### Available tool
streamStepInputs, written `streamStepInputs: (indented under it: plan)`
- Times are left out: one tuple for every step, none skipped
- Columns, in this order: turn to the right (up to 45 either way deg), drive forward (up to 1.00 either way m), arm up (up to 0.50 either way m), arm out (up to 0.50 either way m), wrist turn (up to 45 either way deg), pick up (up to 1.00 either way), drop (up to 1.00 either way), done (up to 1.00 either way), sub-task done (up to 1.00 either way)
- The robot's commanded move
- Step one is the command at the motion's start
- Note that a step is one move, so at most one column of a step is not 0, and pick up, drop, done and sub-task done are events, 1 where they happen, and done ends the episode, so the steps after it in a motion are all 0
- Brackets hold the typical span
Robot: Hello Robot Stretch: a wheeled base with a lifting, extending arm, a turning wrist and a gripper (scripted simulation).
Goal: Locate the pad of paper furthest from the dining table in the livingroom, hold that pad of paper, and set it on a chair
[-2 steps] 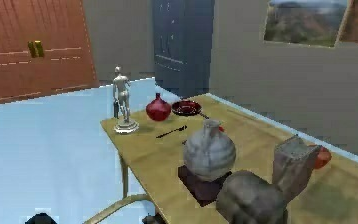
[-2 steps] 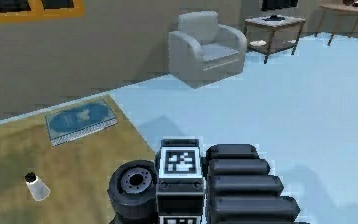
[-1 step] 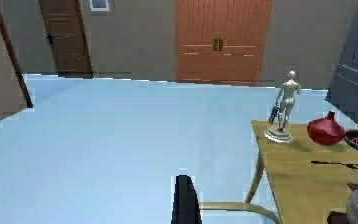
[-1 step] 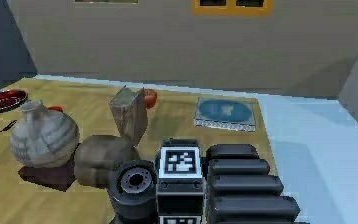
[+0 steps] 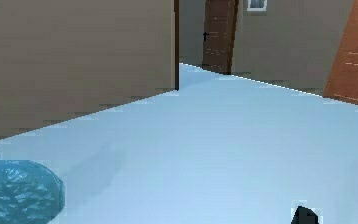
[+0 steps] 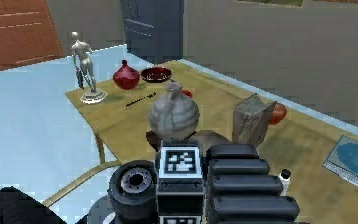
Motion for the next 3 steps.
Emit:
streamStepInputs:
  plan:
    - [0.0, 0.0, 0.0, 0.28, 0.0, 0.0, 0.0, 0.0, 0.0]
    - [0.0, 0.0, 0.0, 0.0, 45.0, 0.0, 0.0, 0.0, 0.0]
    - [0.0, 0.0, 0.0, 0.0, 24.0, 0.0, 0.0, 0.0, 0.0]
